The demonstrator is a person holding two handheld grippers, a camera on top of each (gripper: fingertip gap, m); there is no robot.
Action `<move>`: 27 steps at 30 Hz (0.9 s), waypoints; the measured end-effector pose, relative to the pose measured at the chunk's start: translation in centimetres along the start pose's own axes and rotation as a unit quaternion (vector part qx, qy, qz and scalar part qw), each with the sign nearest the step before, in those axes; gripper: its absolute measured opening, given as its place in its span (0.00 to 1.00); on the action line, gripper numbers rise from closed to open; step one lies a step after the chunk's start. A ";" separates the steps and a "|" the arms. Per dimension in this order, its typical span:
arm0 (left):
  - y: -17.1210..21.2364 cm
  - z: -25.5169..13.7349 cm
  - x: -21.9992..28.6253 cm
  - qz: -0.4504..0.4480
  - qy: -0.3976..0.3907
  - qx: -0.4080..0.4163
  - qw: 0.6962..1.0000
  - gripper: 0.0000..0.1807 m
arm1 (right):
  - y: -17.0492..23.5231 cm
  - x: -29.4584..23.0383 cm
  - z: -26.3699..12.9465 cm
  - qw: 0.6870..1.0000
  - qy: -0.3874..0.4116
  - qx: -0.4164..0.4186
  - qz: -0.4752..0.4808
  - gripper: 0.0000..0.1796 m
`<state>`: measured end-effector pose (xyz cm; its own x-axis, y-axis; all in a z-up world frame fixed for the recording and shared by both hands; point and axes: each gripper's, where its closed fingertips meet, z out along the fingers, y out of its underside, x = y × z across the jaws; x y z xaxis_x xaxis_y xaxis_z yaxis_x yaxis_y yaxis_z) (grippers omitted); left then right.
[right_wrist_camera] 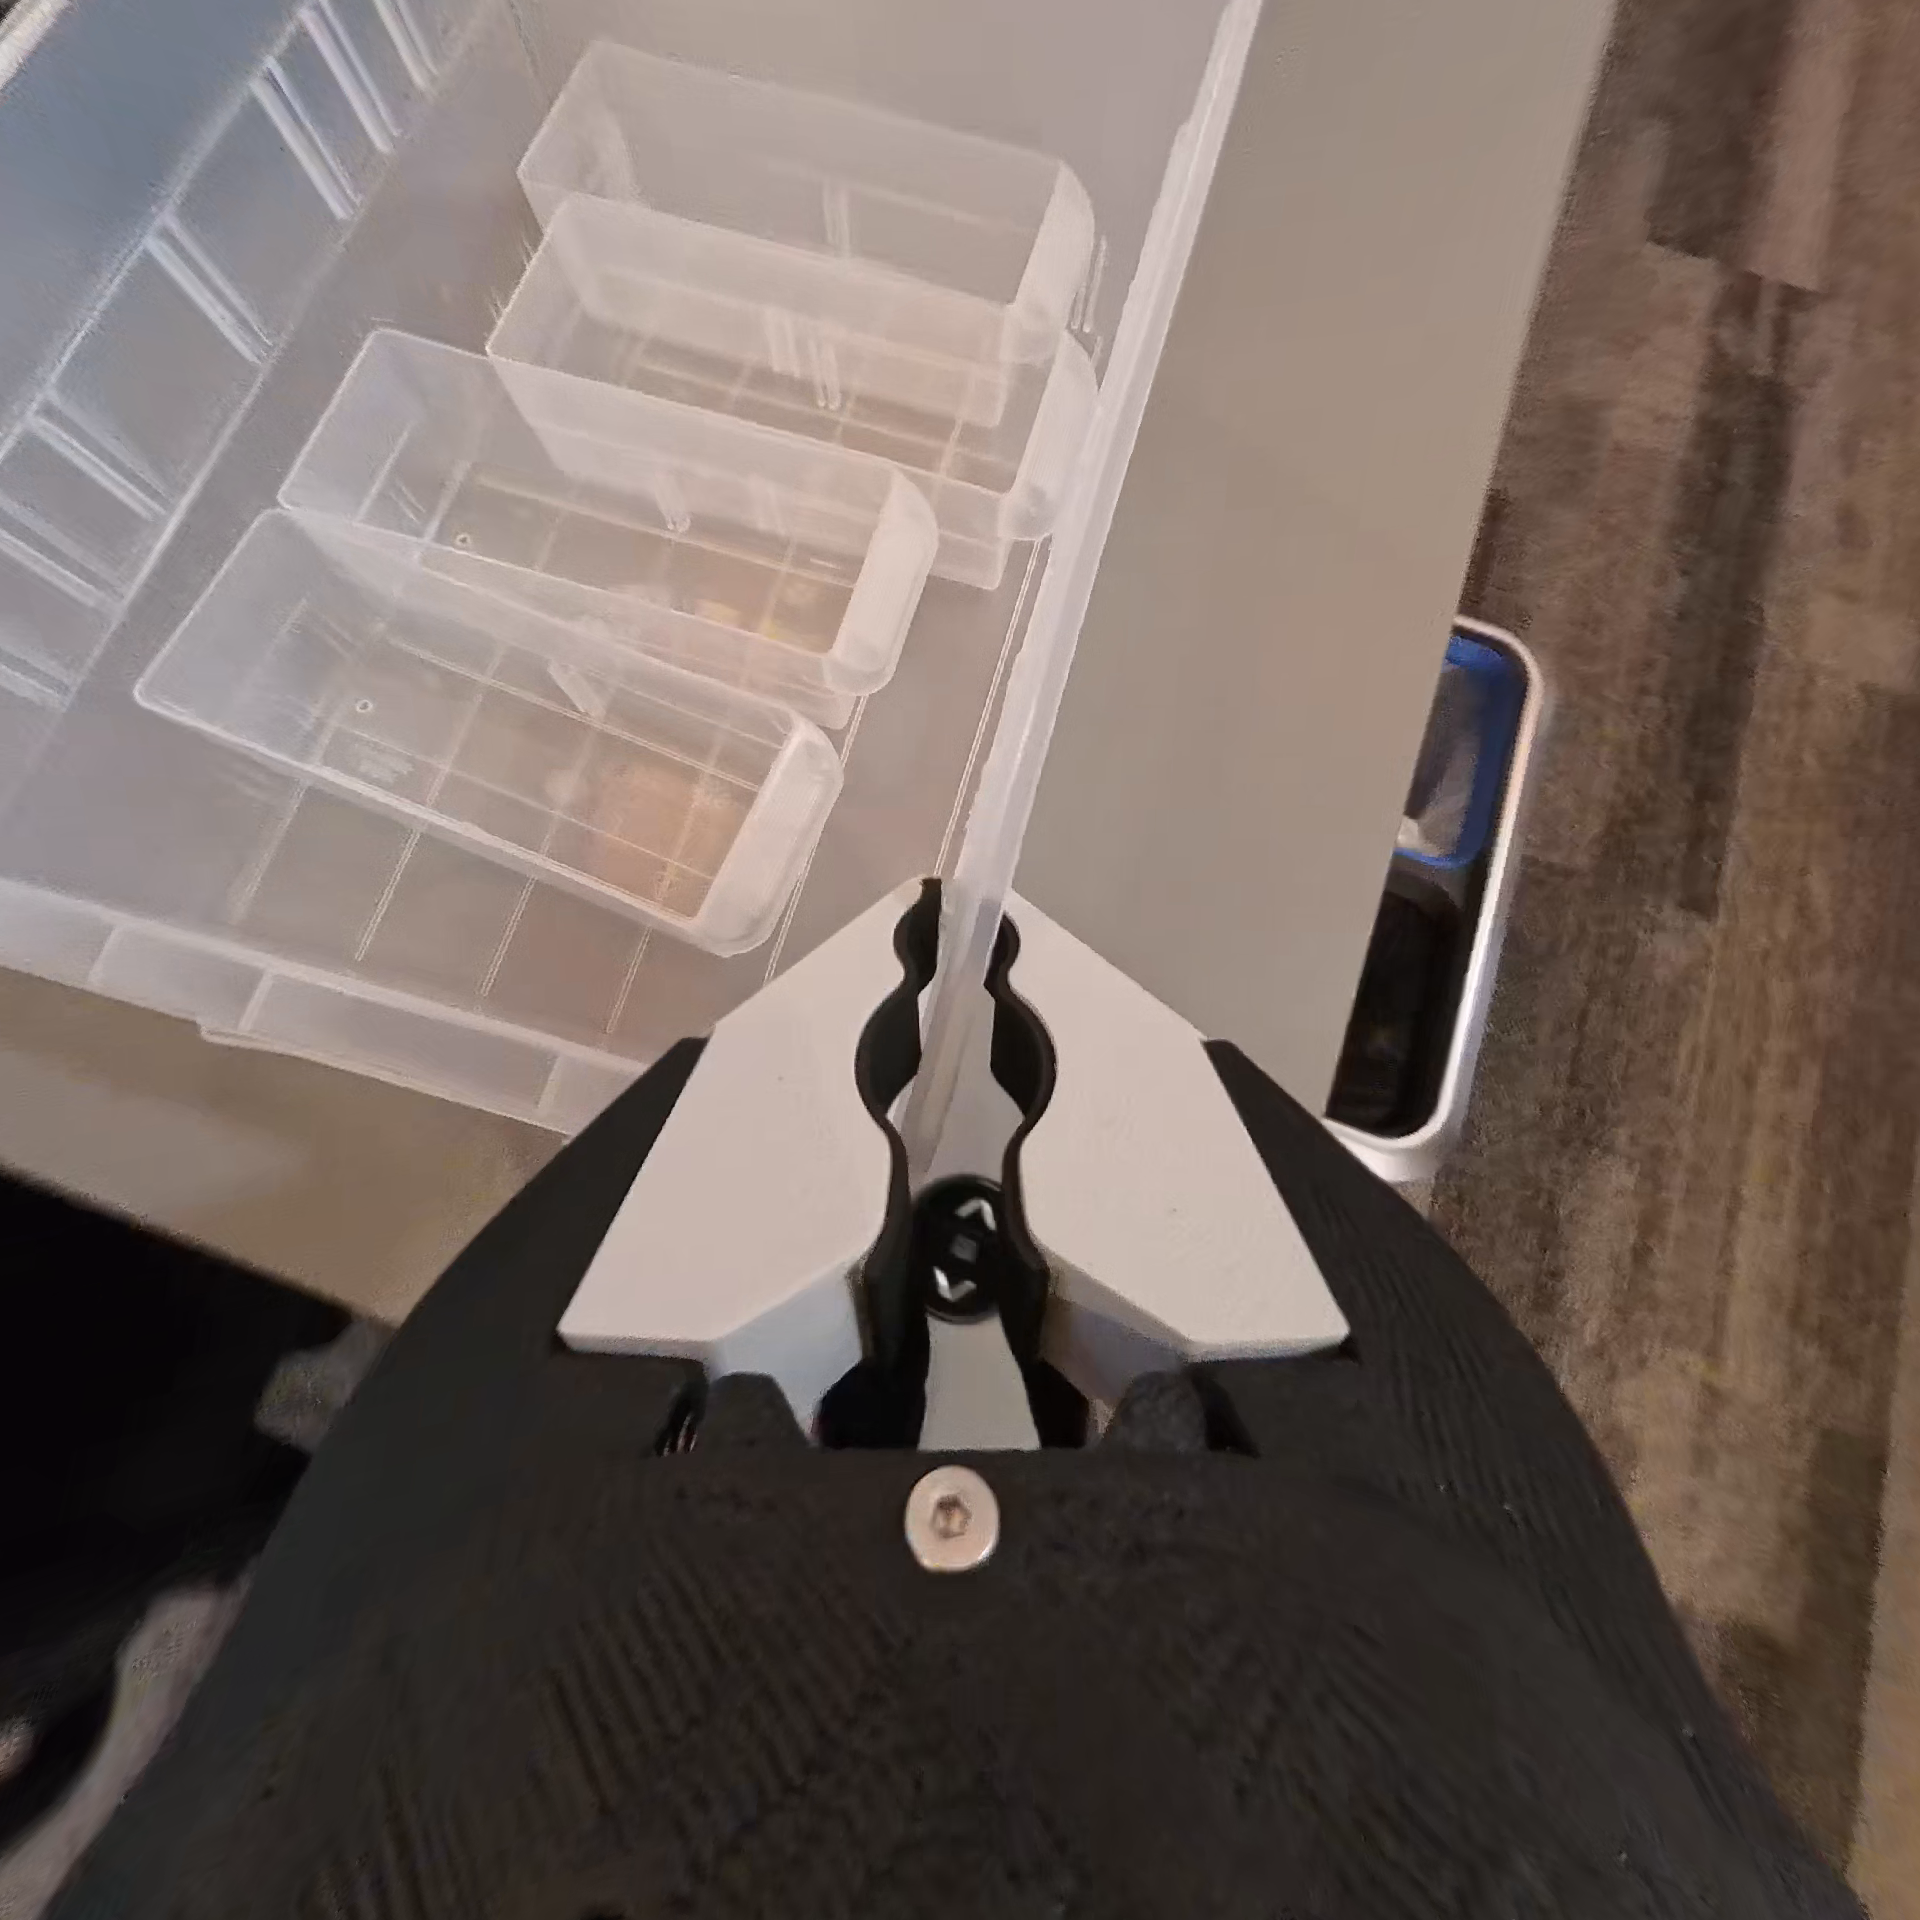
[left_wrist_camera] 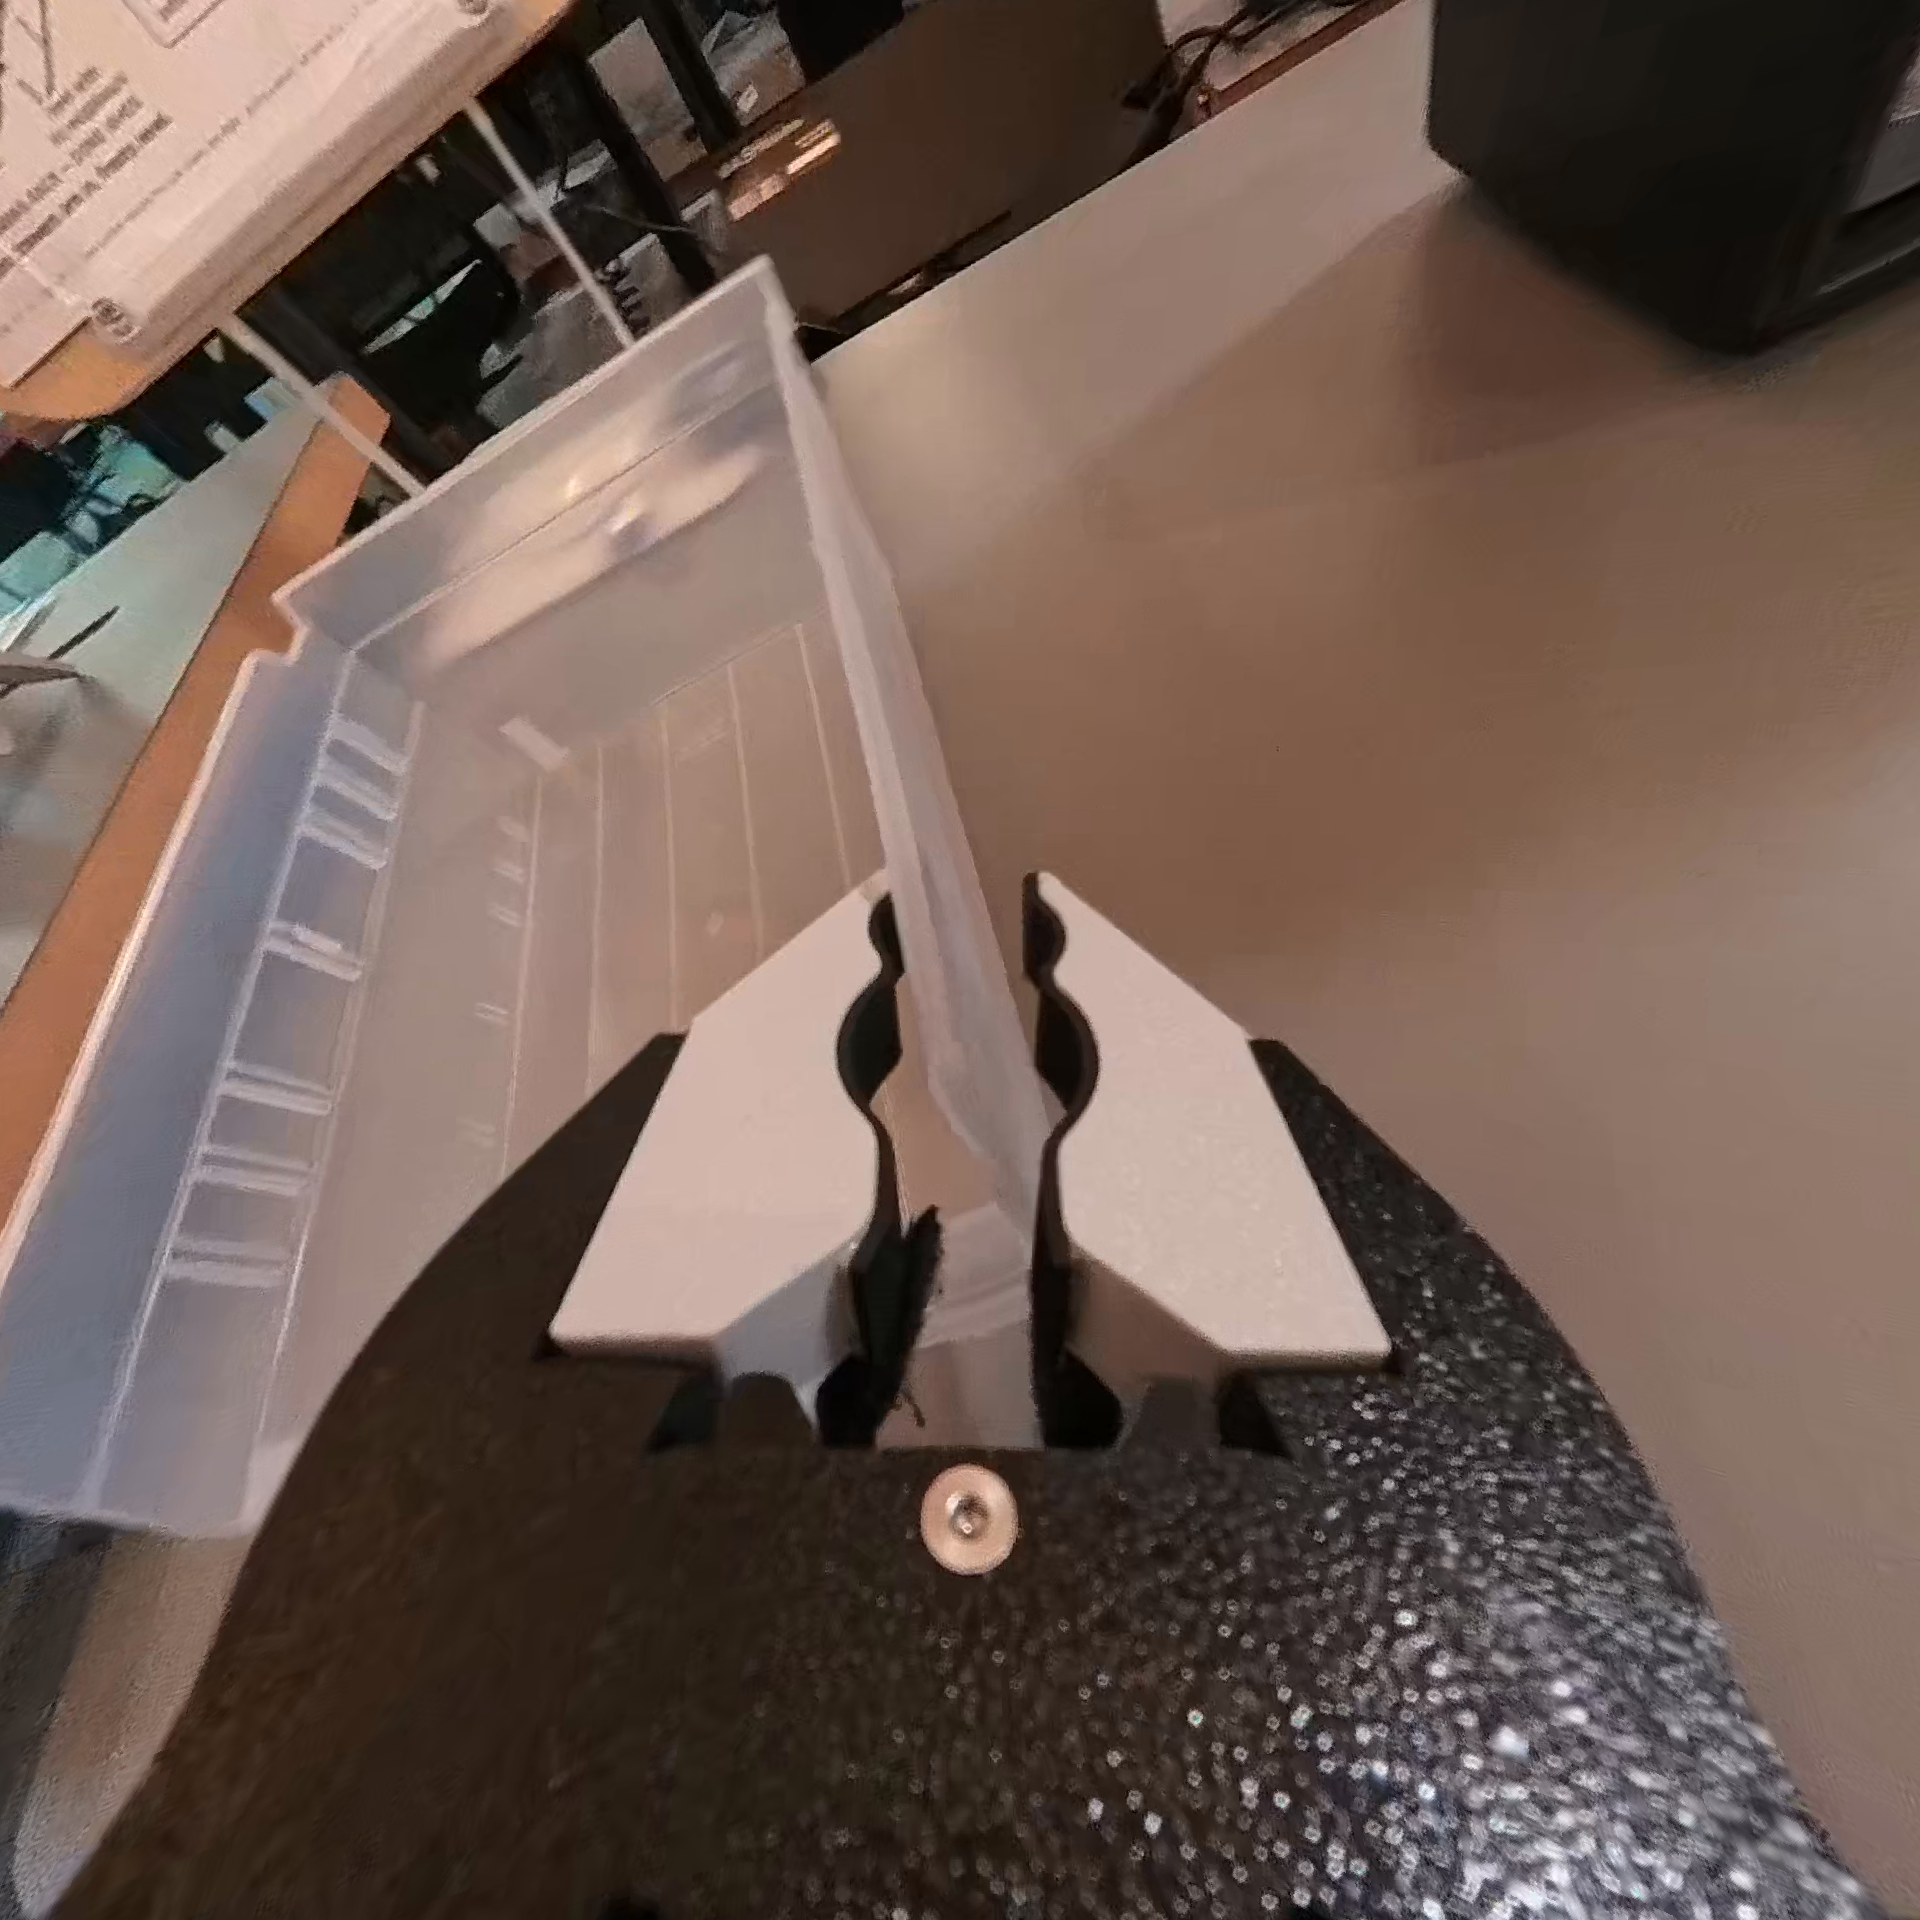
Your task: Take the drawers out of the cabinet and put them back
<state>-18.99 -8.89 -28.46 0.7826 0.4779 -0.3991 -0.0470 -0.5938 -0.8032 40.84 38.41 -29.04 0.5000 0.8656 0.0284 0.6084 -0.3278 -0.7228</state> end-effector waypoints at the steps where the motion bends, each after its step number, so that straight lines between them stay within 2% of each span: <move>1: 0.2 -0.1 -0.6 -0.003 -0.009 -0.002 1.000 0.08 | 0.3 0.3 -0.3 1.000 -0.023 -0.002 -0.017 0.03; 4: 0.9 -0.4 -1.9 -0.016 -0.013 0.002 1.000 0.02 | 0.9 1.8 -0.9 0.998 -0.065 -0.021 -0.010 0.02; 5: 0.9 -0.4 -1.9 -0.024 -0.004 0.004 1.000 0.02 | 0.7 2.4 -0.9 0.998 -0.060 -0.026 -0.012 0.07; 7: 0.9 -0.5 -1.9 -0.018 -0.007 0.008 1.000 0.02 | -1.0 2.7 -0.6 0.998 -0.056 -0.015 -0.026 0.24; 10: 0.8 -0.5 -1.8 -0.009 -0.013 0.017 1.000 0.01 | -2.4 3.2 0.8 0.996 -0.037 -0.056 -0.057 0.28; 14: 0.8 -0.9 -1.6 0.008 -0.011 0.034 0.999 0.01 | -0.3 4.4 3.2 0.975 -0.025 -0.205 -0.079 0.25; 15: 0.9 -1.1 -1.5 0.015 -0.012 0.037 0.999 0.01 | 0.1 4.1 3.7 0.970 -0.042 -0.229 -0.069 0.21; 16: 0.8 -1.3 -1.3 0.022 -0.015 0.042 0.999 0.01 | 0.3 3.2 4.0 0.965 -0.076 -0.244 -0.059 0.09; 17: 0.7 -1.6 -1.3 0.028 -0.018 0.046 0.998 0.01 | 0.1 2.6 4.3 0.961 -0.099 -0.250 -0.057 0.02; 20: 0.2 -2.6 -1.4 0.028 -0.026 0.066 0.997 0.01 | -0.4 2.1 4.8 0.956 -0.119 -0.248 -0.099 0.02; 27: -1.9 -5.6 -2.8 0.013 -0.049 0.104 0.993 0.01 | -2.1 -3.1 6.0 0.931 -0.236 -0.249 -0.124 0.02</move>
<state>-17.64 -12.73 -23.37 0.7152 0.5310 -0.4545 -0.2026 -0.4649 -0.8619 34.32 38.65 -31.72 0.0508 0.9693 -0.2404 0.9380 -0.1290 -0.3218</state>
